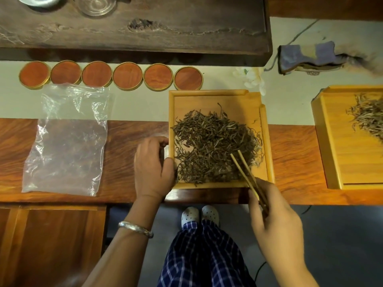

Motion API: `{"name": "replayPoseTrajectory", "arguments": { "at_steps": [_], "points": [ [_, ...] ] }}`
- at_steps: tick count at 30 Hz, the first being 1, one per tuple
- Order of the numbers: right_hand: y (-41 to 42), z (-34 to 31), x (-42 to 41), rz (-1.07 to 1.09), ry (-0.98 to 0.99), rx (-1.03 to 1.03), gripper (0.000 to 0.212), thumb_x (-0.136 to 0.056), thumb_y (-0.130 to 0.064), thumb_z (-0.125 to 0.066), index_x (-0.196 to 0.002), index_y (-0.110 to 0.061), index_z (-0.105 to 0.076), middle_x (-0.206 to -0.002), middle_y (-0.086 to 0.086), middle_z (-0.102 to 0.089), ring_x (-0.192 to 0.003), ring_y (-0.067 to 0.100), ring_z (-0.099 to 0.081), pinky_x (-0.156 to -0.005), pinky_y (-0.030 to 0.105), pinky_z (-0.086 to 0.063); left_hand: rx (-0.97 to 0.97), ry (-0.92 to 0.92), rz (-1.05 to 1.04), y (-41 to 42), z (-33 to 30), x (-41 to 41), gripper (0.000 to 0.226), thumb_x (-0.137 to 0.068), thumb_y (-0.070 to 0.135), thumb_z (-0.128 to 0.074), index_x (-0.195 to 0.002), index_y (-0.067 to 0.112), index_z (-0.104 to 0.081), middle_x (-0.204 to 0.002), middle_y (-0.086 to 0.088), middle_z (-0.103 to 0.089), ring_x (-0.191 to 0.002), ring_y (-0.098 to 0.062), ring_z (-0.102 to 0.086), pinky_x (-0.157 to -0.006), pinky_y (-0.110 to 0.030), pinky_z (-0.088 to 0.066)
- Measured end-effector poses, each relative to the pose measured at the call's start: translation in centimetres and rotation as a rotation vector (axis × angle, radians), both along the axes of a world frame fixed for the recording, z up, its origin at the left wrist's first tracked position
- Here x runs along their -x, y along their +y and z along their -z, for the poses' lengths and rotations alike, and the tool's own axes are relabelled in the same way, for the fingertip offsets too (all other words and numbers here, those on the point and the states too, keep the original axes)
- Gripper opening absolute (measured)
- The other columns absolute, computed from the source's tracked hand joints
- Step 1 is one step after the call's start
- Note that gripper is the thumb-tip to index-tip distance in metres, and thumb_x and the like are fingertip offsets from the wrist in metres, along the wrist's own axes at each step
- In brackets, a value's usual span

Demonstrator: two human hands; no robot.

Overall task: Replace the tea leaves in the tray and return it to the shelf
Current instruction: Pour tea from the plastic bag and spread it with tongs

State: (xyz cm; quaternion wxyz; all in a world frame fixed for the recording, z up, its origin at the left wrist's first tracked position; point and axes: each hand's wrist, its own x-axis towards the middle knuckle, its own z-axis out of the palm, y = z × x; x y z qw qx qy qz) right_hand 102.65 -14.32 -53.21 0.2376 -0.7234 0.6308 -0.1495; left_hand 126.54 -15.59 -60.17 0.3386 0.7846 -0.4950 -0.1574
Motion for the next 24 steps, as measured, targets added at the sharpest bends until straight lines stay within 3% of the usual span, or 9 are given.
{"name": "replayPoseTrajectory", "arguments": {
  "at_steps": [6,11,17,20,24],
  "points": [
    [0.9,0.2,1.4,0.002,0.020,-0.016,0.025,-0.085,-0.017,-0.063,-0.106,-0.026,-0.053,-0.070,-0.014,-0.050,-0.049,0.016,-0.056,-0.039,0.015,-0.027,0.024,-0.006,0.015,0.0,0.1,0.0,0.020,-0.072,0.023,-0.039,-0.092,0.024,-0.044,-0.088,0.006,-0.042,-0.079,-0.010,-0.035,-0.069,-0.026,-0.024],
    [0.8,0.3,2.2,0.033,0.030,0.023,0.019,-0.084,-0.015,-0.065,-0.099,-0.021,-0.055,-0.069,-0.011,-0.052,-0.048,0.018,-0.056,-0.039,0.026,-0.037,0.010,-0.011,0.002,0.0,0.0,0.1,0.026,-0.071,0.023,-0.038,-0.093,0.016,-0.050,-0.088,0.003,-0.043,-0.079,-0.010,-0.034,-0.069,-0.026,-0.025],
    [0.4,1.1,1.9,0.051,-0.051,-0.015,0.024,-0.090,-0.016,-0.060,-0.113,-0.015,-0.058,-0.086,0.000,-0.068,-0.055,0.023,-0.061,-0.042,0.033,-0.044,-0.001,-0.006,-0.024,0.1,-0.2,0.2,0.031,-0.071,0.021,-0.041,-0.098,0.012,-0.053,-0.090,0.002,-0.045,-0.083,-0.007,-0.035,-0.071,-0.029,-0.028],
    [1.1,1.1,2.3,0.066,-0.030,0.004,0.020,-0.092,-0.023,-0.054,-0.110,-0.018,-0.058,-0.080,-0.001,-0.065,-0.046,0.022,-0.056,-0.039,0.032,-0.041,-0.003,-0.003,-0.020,0.0,-0.2,0.2,0.031,-0.071,0.018,-0.042,-0.099,0.010,-0.054,-0.091,0.002,-0.046,-0.083,-0.010,-0.038,-0.072,-0.030,-0.030],
    [1.3,1.2,2.7,0.085,-0.016,0.076,0.019,-0.092,-0.021,-0.057,-0.109,-0.015,-0.058,-0.080,-0.001,-0.064,-0.050,0.021,-0.058,-0.038,0.032,-0.043,-0.007,-0.015,-0.014,0.1,-0.1,0.1,0.025,-0.072,0.013,-0.044,-0.096,0.009,-0.052,-0.089,0.000,-0.044,-0.081,-0.011,-0.036,-0.069,-0.030,-0.029]
  ]
}}
